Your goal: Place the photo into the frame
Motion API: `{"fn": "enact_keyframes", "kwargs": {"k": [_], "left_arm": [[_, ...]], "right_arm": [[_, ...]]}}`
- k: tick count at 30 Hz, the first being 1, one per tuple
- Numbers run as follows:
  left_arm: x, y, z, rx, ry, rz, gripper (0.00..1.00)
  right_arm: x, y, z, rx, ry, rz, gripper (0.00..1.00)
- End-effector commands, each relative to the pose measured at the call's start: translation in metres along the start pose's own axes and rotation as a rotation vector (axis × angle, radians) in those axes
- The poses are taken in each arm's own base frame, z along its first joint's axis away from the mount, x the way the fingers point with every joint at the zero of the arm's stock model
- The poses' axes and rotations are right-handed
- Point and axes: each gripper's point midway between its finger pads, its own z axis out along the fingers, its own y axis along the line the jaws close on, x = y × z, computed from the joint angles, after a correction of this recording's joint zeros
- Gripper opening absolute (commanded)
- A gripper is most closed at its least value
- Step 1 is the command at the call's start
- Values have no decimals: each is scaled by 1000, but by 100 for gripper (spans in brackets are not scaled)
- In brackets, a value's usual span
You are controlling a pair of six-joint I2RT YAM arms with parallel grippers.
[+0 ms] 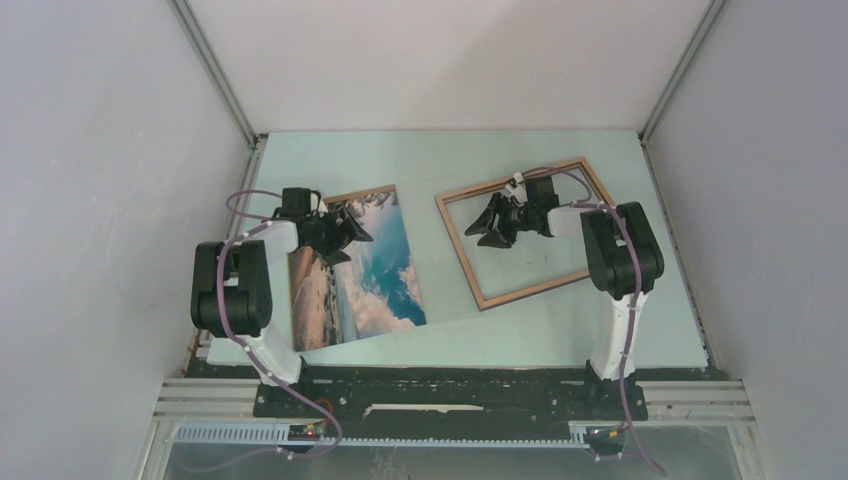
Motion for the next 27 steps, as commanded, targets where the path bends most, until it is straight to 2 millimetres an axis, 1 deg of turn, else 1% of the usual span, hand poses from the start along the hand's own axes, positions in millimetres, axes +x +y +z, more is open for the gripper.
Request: {"fn": "enact_keyframes", "kwargs": {"k": [1, 2, 4, 6, 10, 11, 14, 15, 17, 21, 22, 24, 26, 27], "left_arm": [[1, 0, 3, -15, 26, 24, 90], [1, 0, 3, -17, 27, 28, 90], [1, -1, 3, -14, 34, 33, 90], [2, -2, 4, -6, 41, 34, 90], [1, -4, 5, 5, 45, 37, 90], [2, -5, 5, 6, 47, 37, 90], [2, -5, 4, 12, 46, 35, 90], [2, -6, 5, 17, 48, 33, 90], [2, -7, 5, 22, 46, 31, 90], [-2, -14, -2, 44, 20, 46, 91], [-3, -17, -4, 50, 11, 54, 92], [-6, -21, -9, 60, -7, 64, 92], [-10, -28, -16, 74, -34, 80, 93], [-13, -32, -22, 84, -54, 92, 94]], "right_arm": [[-18, 3, 7, -85, 17, -14, 63], [-18, 8, 10, -125, 39, -14, 62], [-18, 18, 13, -221, 76, -7, 58], [-20, 24, 16, -272, 95, -8, 54], [-29, 29, 21, -290, 103, -8, 48], [-29, 31, 24, -299, 111, -6, 48], [-24, 37, 36, -327, 157, -6, 42], [-23, 39, 39, -331, 160, -7, 39], [-23, 42, 40, -341, 163, -4, 30], [-27, 58, 27, -340, 126, -39, 20], [-28, 64, 22, -342, 119, -53, 16], [-31, 72, 10, -323, 102, -57, 2], [-31, 78, -6, -301, 76, -58, 0], [-30, 81, -19, -289, 44, -60, 0]]}}
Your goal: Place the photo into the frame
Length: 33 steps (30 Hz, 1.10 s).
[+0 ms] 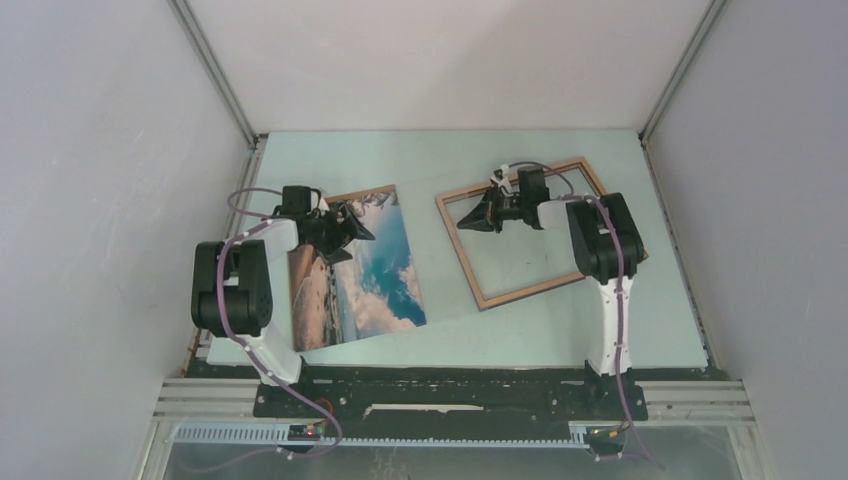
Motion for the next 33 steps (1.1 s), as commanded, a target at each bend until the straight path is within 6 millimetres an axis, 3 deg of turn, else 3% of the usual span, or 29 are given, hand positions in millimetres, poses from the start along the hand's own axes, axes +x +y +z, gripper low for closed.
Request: {"fn": "enact_keyframes", "kwargs": {"k": [1, 5, 10, 12, 16, 21, 26, 30, 33], "left_arm": [[-15, -30, -25, 65, -94, 97, 95], [-27, -51, -53, 104, -205, 149, 97], [-20, -102, -83, 250, -310, 178, 98], [-15, -122, -93, 299, -355, 168, 98], [-14, -176, -105, 411, -461, 184, 98], [-31, -217, -83, 458, -490, 206, 98], [-67, -244, -56, 457, -581, 278, 98], [-98, -263, -32, 457, -624, 305, 97], [-110, -277, -7, 476, -615, 322, 93]], "right_arm": [[2, 63, -46, -10, -100, -104, 0], [11, 71, -93, 32, -208, -84, 0], [7, 41, -168, 88, -453, 54, 0], [6, 32, -185, 79, -514, 91, 0], [-7, 24, -195, 87, -602, 70, 0], [-30, 17, -207, 120, -745, 30, 0], [-45, 2, -232, 156, -914, 74, 0], [-45, -7, -249, 154, -1010, 114, 0], [-40, -19, -259, 181, -1064, 129, 0]]}}
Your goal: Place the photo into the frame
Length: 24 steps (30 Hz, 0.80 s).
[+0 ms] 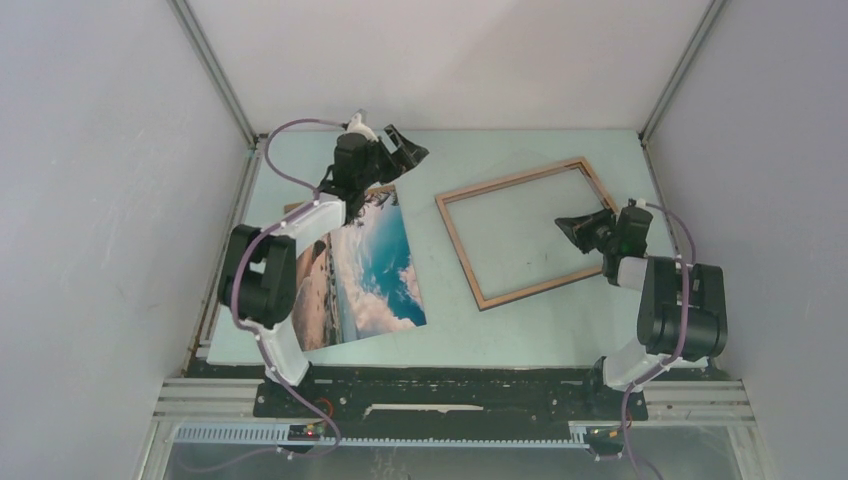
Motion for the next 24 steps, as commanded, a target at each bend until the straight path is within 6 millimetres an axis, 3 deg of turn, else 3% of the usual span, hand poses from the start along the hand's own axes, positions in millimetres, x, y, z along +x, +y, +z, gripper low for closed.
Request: {"fn": "enact_keyframes", "kwargs": {"k": [1, 10, 14, 24], "left_arm": [[-38, -37, 37, 105, -116, 81, 91], [16, -7, 67, 25, 10, 67, 87], [21, -13, 73, 59, 37, 64, 88], [39, 15, 88, -64, 125, 40, 85]], "right_arm": [[-30, 7, -12, -46, -181, -8, 0], [-39, -3, -20, -88, -268, 18, 0], [-41, -11, -22, -75, -301, 25, 0], [-46, -26, -30, -24, -380, 33, 0]]}}
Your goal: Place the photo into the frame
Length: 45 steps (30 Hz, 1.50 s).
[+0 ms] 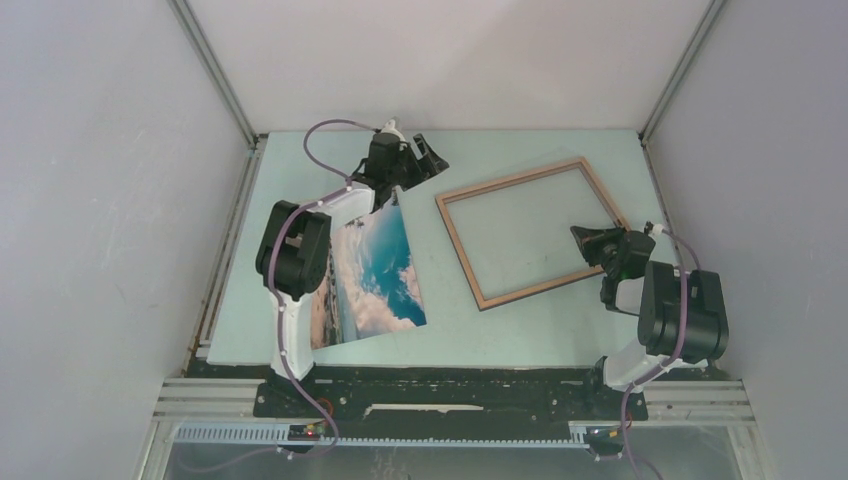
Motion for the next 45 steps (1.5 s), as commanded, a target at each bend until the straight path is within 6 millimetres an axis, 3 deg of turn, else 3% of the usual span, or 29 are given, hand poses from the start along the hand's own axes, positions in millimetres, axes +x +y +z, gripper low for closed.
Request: {"fn": "enact_keyframes", "kwargs": {"k": [1, 15, 45], "left_arm": [[-10, -7, 5, -5, -1, 12, 85], [-6, -7, 8, 5, 13, -1, 84], [-1, -10, 16, 43, 40, -19, 84]], "right_arm": [[-20, 8, -2, -24, -102, -15, 0], [-5, 0, -12, -12, -117, 22, 0], [5, -12, -29, 7, -86, 19, 0]]}}
